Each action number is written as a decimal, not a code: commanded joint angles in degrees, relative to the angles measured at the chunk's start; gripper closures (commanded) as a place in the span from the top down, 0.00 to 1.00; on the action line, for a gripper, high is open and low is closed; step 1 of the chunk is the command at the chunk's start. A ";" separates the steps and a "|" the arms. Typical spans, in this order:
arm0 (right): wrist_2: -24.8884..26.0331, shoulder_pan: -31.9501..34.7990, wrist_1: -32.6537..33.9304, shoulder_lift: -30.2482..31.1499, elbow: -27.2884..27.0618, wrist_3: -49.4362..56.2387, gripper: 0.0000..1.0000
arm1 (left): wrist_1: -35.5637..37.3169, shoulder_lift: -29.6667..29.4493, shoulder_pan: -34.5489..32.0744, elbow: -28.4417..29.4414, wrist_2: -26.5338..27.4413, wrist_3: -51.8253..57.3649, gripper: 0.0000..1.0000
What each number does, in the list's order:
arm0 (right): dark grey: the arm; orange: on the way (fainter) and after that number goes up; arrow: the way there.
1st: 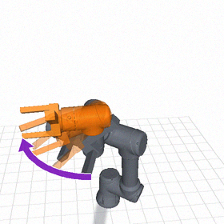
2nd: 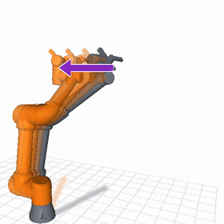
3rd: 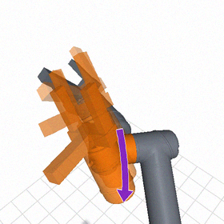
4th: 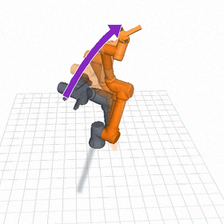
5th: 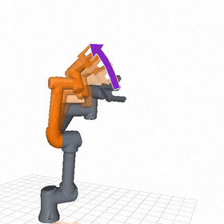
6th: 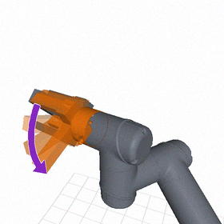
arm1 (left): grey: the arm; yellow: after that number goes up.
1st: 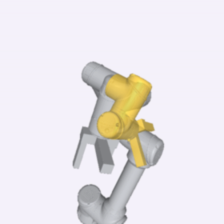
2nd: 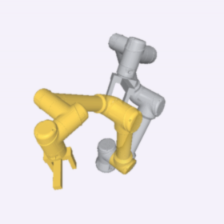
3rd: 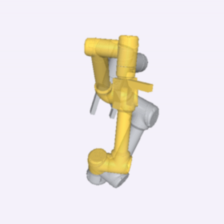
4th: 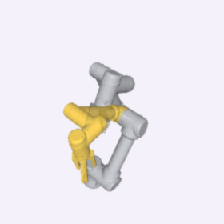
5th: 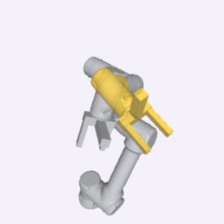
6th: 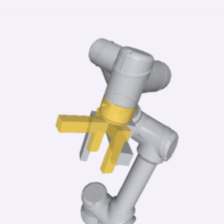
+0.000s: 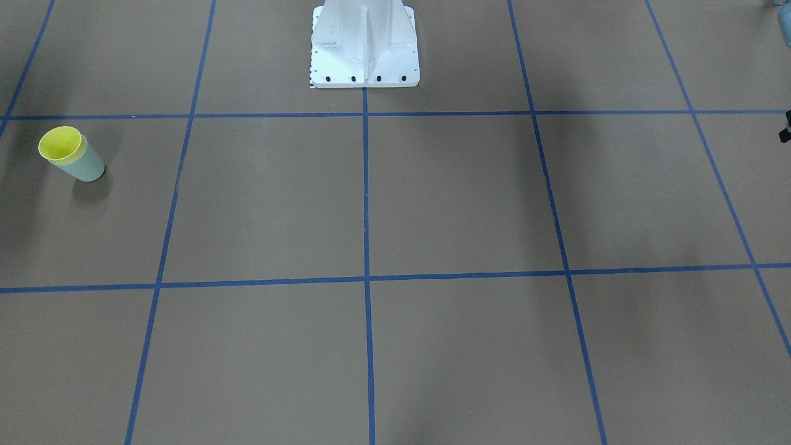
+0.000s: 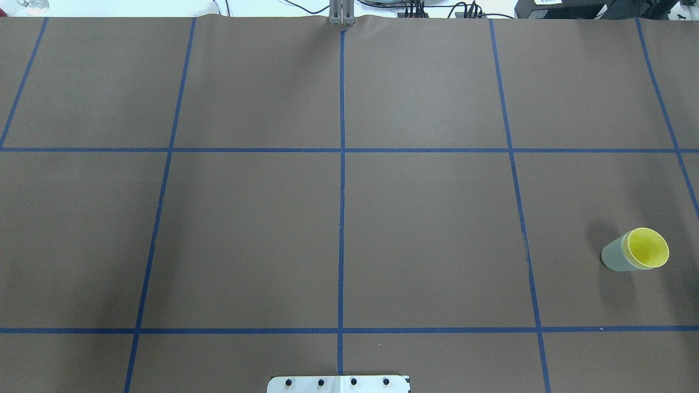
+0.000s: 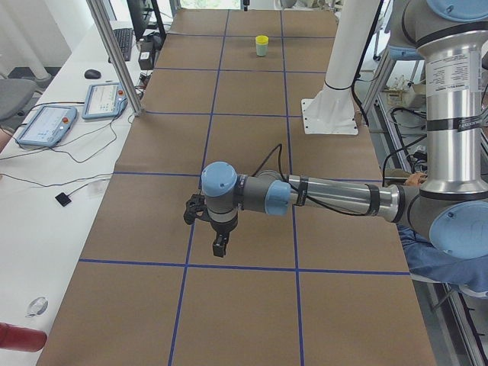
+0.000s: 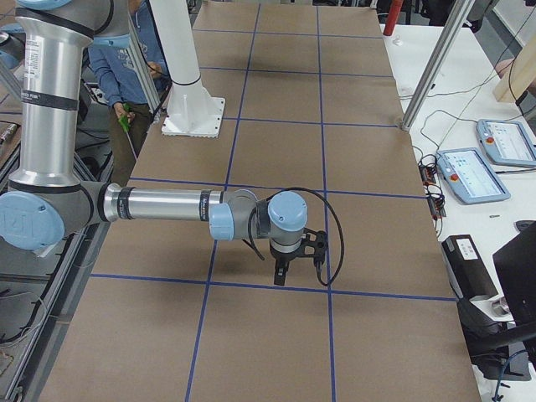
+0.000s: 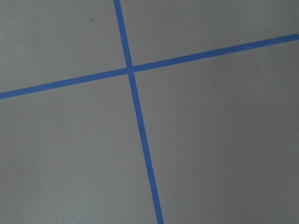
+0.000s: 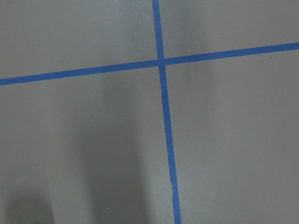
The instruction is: Transfer and stack yellow cup on green cup
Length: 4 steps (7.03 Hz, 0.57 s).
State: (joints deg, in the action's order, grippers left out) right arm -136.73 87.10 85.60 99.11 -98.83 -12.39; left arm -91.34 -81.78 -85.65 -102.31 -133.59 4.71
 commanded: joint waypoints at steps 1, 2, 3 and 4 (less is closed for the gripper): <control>0.06 0.00 -0.25 1.17 -0.39 0.44 1.00 | 0.11 1.44 -3.46 1.58 -3.75 3.46 1.00; 1.45 -0.09 -0.17 0.99 -0.05 0.01 1.00 | -1.02 3.79 -3.39 2.28 -5.01 3.90 1.00; 2.25 -0.09 -0.17 0.99 -0.22 -0.17 1.00 | -5.38 5.38 -3.73 0.72 -4.06 6.34 1.00; 2.26 -0.09 -0.08 1.08 0.13 -0.09 1.00 | -6.55 7.23 -3.74 0.54 0.04 6.71 1.00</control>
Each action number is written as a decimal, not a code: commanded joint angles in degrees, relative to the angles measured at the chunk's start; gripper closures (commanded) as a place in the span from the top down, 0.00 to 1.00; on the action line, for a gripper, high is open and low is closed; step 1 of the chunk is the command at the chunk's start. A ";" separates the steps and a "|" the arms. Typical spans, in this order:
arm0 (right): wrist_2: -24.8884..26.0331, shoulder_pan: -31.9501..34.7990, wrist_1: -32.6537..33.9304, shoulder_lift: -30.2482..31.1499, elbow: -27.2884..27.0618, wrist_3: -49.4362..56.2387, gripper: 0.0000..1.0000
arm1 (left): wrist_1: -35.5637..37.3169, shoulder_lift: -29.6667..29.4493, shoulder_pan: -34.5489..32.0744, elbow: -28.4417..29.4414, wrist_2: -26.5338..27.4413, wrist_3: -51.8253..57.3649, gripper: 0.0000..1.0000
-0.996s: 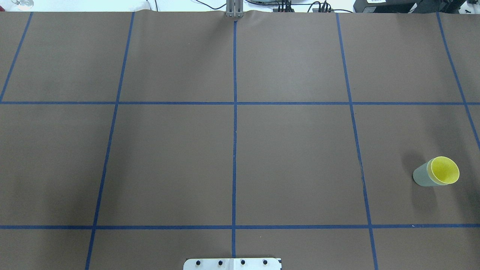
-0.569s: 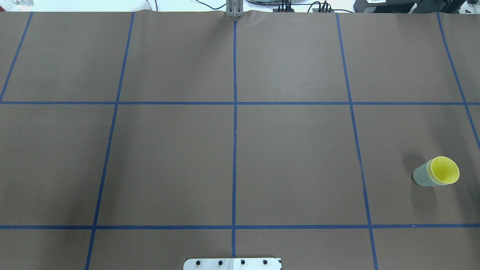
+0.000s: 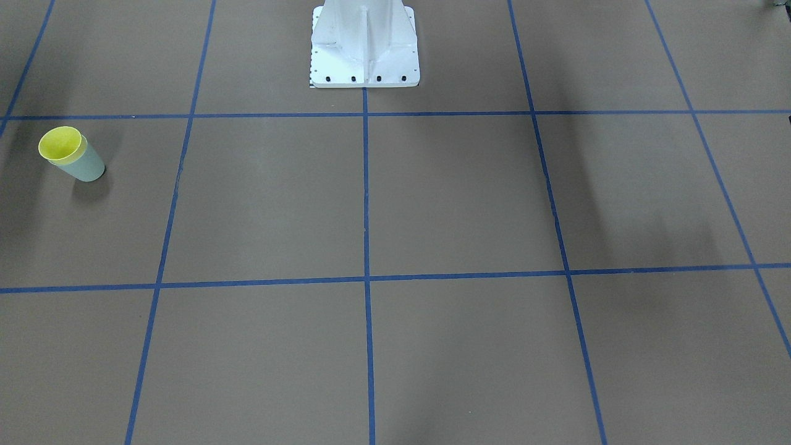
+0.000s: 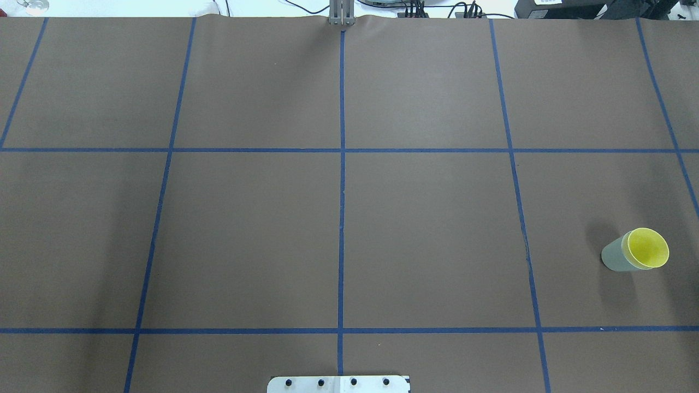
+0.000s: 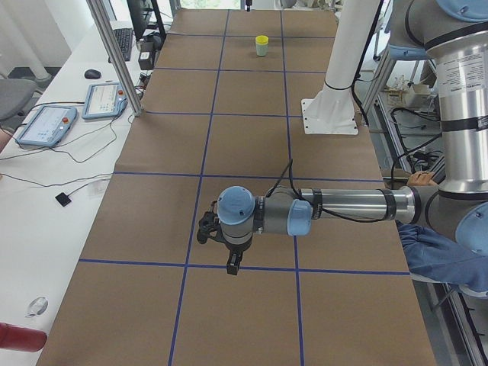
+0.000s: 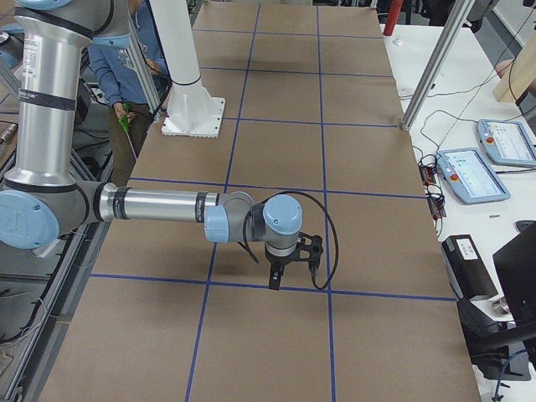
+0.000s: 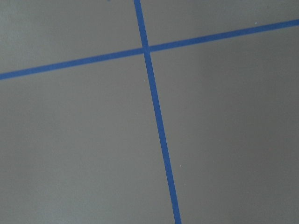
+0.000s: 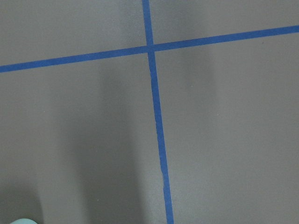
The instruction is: Transfer and stack yellow cup on green cup
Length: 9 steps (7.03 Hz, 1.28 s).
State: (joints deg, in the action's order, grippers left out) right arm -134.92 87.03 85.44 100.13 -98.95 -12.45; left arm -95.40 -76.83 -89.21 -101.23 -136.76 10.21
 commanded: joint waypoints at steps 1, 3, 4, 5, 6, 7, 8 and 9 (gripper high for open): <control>0.89 0.07 0.08 0.59 0.25 -0.04 1.00 | -2.95 3.95 0.08 -0.11 8.65 0.95 1.00; 1.59 0.07 2.43 -0.37 -1.93 -0.12 1.00 | 0.62 1.70 -0.09 -1.51 5.55 -1.15 1.00; 3.86 -0.28 2.88 -0.37 -2.73 -0.04 1.00 | 5.70 0.21 -0.09 -2.56 4.76 -1.07 1.00; 5.36 -0.63 2.97 0.50 -3.61 0.66 1.00 | 6.18 0.80 -0.26 -4.05 4.14 -1.07 1.00; 5.37 -0.63 2.98 0.77 -3.79 2.15 1.00 | 6.19 1.33 -0.27 -4.76 4.05 -0.72 1.00; 5.11 -0.63 2.98 1.38 -3.62 4.08 1.00 | 6.19 1.25 -0.18 -4.77 4.04 -0.63 1.00; 5.02 -0.46 3.32 1.82 -6.23 3.66 1.00 | 6.19 1.33 -0.27 -5.46 3.96 -0.63 1.00; 5.20 1.72 4.98 1.48 -5.56 4.09 1.00 | 6.36 1.33 -0.27 -5.38 3.00 -0.63 1.00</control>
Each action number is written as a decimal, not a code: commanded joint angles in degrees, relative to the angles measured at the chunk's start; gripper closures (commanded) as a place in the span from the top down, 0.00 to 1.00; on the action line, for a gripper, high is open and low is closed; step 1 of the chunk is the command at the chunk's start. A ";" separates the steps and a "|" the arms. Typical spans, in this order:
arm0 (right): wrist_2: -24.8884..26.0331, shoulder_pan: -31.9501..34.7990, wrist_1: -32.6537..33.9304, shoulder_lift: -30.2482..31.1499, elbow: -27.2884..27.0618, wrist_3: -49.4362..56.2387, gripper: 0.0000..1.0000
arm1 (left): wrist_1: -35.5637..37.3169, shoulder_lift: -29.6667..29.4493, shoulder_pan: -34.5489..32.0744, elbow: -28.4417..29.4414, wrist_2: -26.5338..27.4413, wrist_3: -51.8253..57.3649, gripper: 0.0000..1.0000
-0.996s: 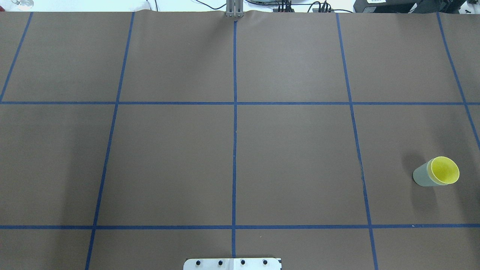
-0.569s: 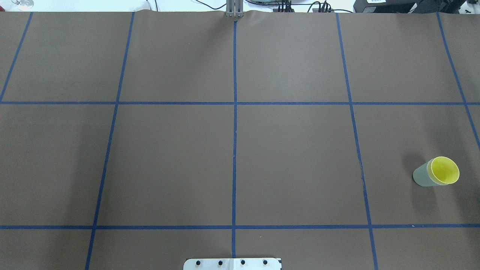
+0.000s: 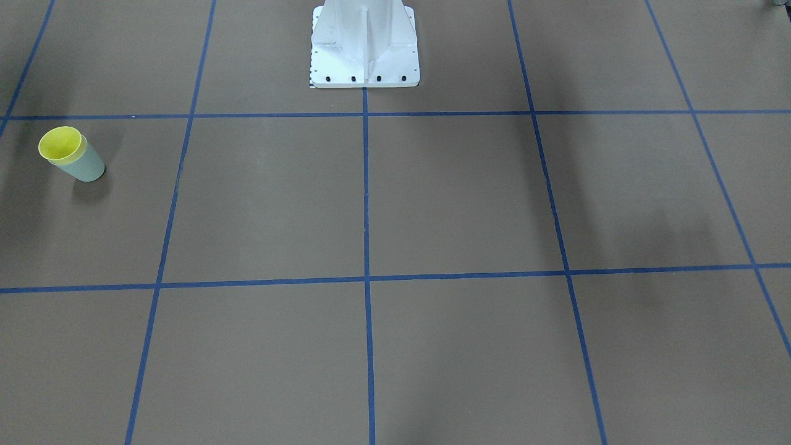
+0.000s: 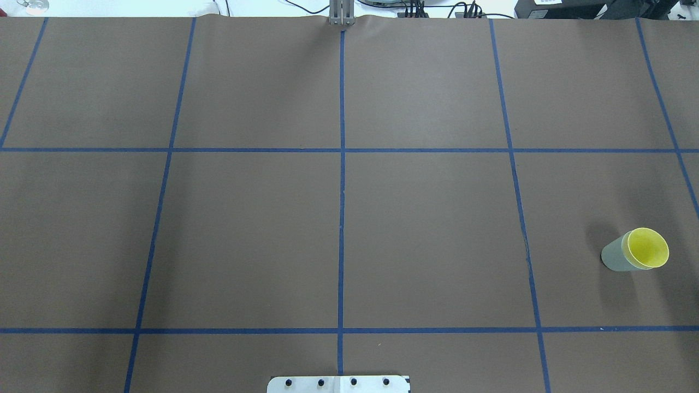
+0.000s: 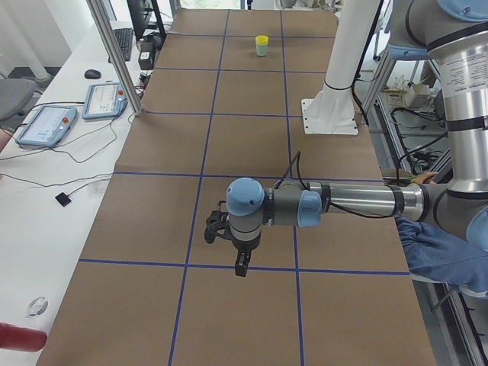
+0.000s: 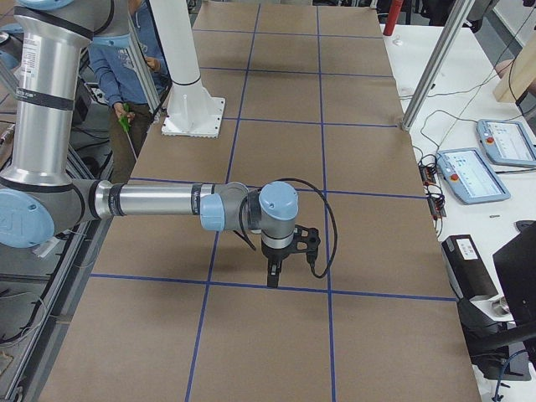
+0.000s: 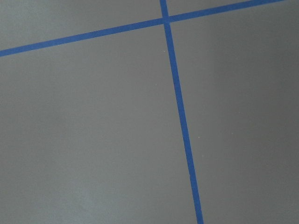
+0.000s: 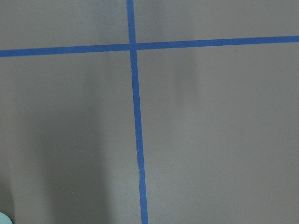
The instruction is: Transfer and stack yellow cup on green cup
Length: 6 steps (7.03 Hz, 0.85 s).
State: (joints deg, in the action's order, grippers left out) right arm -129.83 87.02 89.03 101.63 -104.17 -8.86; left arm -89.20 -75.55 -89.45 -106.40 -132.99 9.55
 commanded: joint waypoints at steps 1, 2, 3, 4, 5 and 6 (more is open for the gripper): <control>-0.25 2.70 1.58 -0.46 -0.95 0.52 1.00 | 0.08 0.05 0.06 -0.30 -1.47 0.03 1.00; -0.69 2.71 1.67 -0.03 -0.78 0.60 1.00 | 0.16 -0.04 0.06 -0.21 -1.48 0.03 1.00; -0.17 2.62 1.76 -0.20 -1.21 0.95 1.00 | 0.16 -0.04 0.15 -0.30 -1.57 -0.06 1.00; -0.08 2.62 1.68 -0.20 -1.39 2.52 1.00 | -0.10 -0.74 0.15 0.22 -1.39 -0.24 1.00; 0.19 1.06 1.67 -0.64 -1.13 2.88 1.00 | -0.01 -0.74 0.15 -0.30 -1.48 -0.24 1.00; 0.19 1.04 1.67 -0.64 -1.04 2.89 1.00 | -0.19 -0.83 0.24 -0.30 -1.48 -0.24 1.00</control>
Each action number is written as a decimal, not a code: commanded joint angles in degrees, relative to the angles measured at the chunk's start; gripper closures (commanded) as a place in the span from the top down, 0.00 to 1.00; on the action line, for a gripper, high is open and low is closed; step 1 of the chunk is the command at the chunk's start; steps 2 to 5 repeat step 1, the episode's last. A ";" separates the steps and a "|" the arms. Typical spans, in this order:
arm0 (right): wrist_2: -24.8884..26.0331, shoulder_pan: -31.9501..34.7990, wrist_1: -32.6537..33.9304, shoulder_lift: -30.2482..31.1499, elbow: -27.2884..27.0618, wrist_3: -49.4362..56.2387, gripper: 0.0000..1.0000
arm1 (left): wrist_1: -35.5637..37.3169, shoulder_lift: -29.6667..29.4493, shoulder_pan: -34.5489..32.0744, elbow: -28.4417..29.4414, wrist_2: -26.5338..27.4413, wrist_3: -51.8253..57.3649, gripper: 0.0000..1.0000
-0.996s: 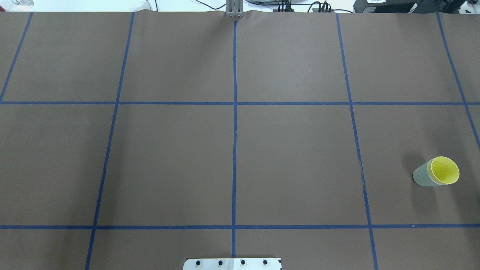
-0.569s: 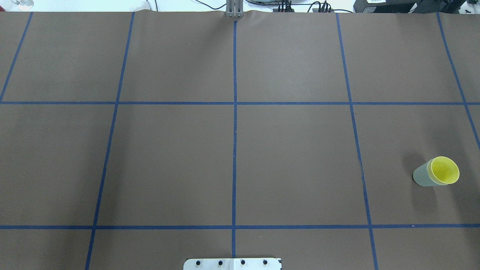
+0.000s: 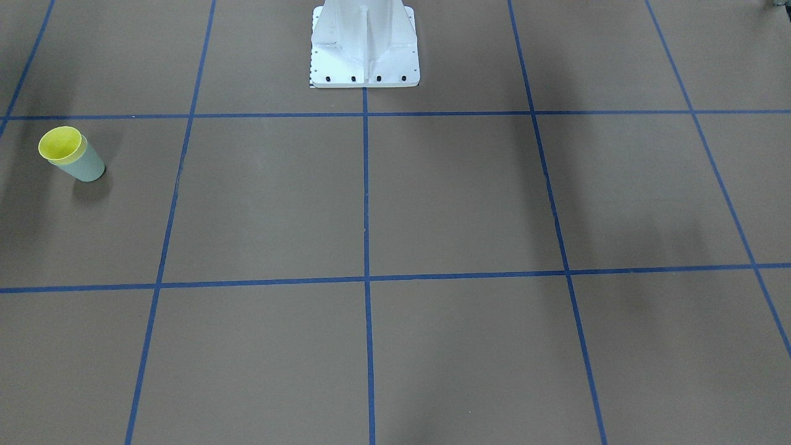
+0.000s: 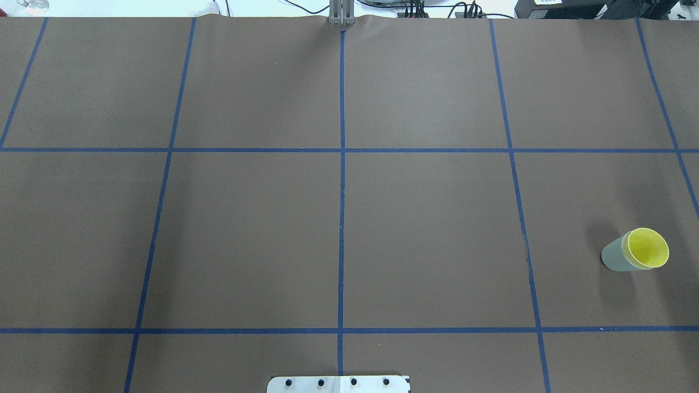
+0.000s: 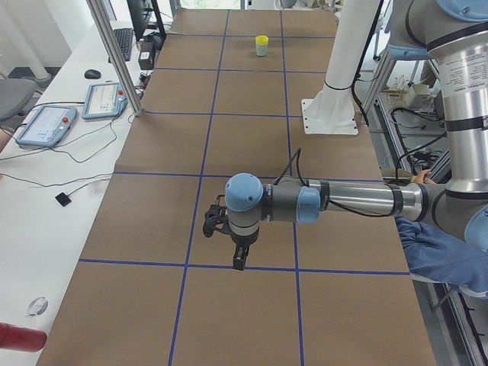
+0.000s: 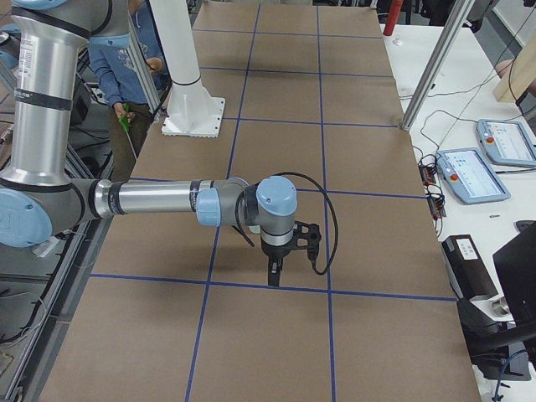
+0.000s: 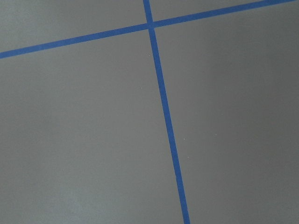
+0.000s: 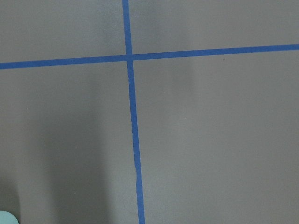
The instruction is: Transfer and stack yellow cup on green cup
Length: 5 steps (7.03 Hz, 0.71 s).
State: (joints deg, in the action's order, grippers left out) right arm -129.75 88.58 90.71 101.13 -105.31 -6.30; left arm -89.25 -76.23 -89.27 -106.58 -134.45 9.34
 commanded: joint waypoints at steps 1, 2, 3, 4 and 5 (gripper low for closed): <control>-0.06 -0.51 0.00 -0.14 0.11 0.32 1.00 | -0.22 -0.24 0.06 -0.03 0.07 -0.46 1.00; -0.06 -0.51 0.00 -0.14 0.11 0.32 1.00 | -0.22 -0.24 0.06 -0.03 0.07 -0.46 1.00; -0.06 -0.51 0.00 -0.14 0.11 0.32 1.00 | -0.22 -0.24 0.06 -0.03 0.07 -0.46 1.00; -0.06 -0.51 0.00 -0.14 0.11 0.32 1.00 | -0.22 -0.24 0.06 -0.03 0.07 -0.46 1.00; -0.06 -0.51 0.00 -0.14 0.11 0.32 1.00 | -0.22 -0.24 0.06 -0.03 0.07 -0.46 1.00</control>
